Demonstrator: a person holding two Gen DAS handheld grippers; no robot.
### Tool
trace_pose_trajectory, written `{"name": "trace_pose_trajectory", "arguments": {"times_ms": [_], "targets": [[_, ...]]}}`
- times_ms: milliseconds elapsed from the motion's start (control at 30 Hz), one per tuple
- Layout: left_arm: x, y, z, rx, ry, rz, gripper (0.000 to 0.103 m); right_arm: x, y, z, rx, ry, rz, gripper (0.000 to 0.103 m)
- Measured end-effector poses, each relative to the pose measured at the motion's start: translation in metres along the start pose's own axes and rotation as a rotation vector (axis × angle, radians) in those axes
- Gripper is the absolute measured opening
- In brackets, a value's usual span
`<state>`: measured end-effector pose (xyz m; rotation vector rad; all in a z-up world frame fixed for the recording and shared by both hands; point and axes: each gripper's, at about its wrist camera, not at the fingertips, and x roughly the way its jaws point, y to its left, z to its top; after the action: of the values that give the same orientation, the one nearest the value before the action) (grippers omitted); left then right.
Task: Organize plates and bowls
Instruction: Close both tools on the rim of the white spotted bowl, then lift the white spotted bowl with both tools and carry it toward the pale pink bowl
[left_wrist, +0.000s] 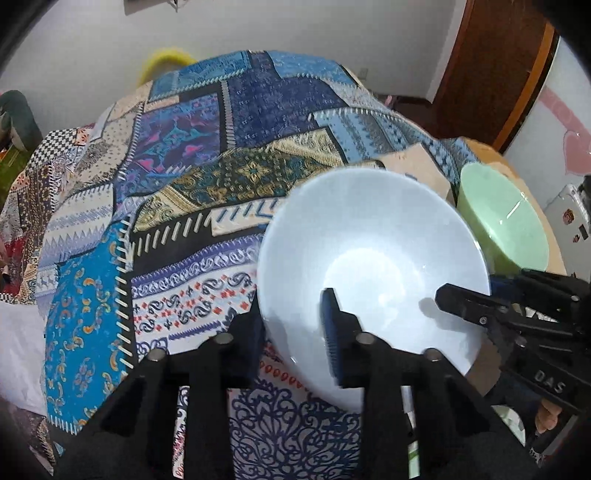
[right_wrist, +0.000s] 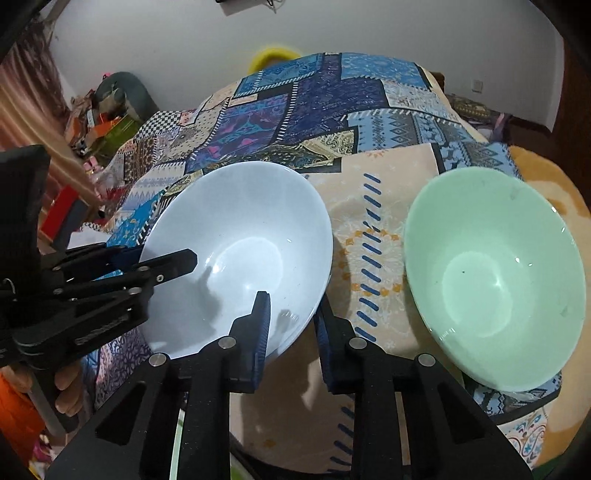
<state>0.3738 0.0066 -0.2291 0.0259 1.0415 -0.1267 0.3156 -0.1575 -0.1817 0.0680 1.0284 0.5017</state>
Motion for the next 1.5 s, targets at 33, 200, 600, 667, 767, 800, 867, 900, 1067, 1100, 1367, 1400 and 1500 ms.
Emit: {"name": "trace_pose_trajectory", "arguments": {"times_ms": [33,200,600,667,767,800,867,900,1067,1100,1367,1400,1500], "targets": [[0.000,-0.001,-0.001,0.007,-0.007,0.015,0.024,0.000,0.000,0.000,0.001,0.001,0.000,0.022],[-0.005,-0.004,-0.006,0.040,-0.015,0.037,0.019,-0.002,0.001,0.001,-0.001,-0.003,-0.003,0.021],[-0.040,-0.013,-0.022,0.023,-0.040,-0.007,0.019,-0.022,0.011,-0.014,0.011,-0.025,-0.029,0.020],[-0.046,-0.013,-0.025,0.013,-0.040,-0.018,0.019,-0.028,0.012,-0.015,0.016,-0.033,-0.029,0.020],[-0.057,-0.013,-0.030,0.000,-0.049,-0.031,0.019,-0.038,0.017,-0.016,0.014,-0.049,-0.025,0.020],[-0.062,-0.014,-0.033,0.001,-0.057,-0.029,0.019,-0.041,0.019,-0.017,0.011,-0.054,-0.026,0.020],[-0.073,-0.016,-0.036,0.003,-0.074,-0.027,0.019,-0.047,0.024,-0.017,0.003,-0.063,-0.030,0.020],[-0.077,-0.016,-0.037,0.002,-0.080,-0.029,0.019,-0.050,0.025,-0.018,0.003,-0.067,-0.028,0.020],[-0.101,-0.014,-0.044,-0.005,-0.104,-0.041,0.019,-0.064,0.035,-0.021,-0.006,-0.088,-0.023,0.020],[-0.105,-0.015,-0.046,-0.003,-0.109,-0.038,0.019,-0.067,0.039,-0.022,-0.011,-0.092,-0.025,0.020],[-0.148,-0.013,-0.063,-0.004,-0.164,-0.026,0.019,-0.087,0.059,-0.030,-0.037,-0.116,-0.020,0.020],[-0.152,-0.013,-0.066,-0.005,-0.169,-0.024,0.019,-0.090,0.062,-0.031,-0.040,-0.119,-0.018,0.020],[-0.166,-0.011,-0.074,-0.010,-0.183,-0.020,0.019,-0.095,0.070,-0.034,-0.052,-0.126,-0.016,0.020]]}}
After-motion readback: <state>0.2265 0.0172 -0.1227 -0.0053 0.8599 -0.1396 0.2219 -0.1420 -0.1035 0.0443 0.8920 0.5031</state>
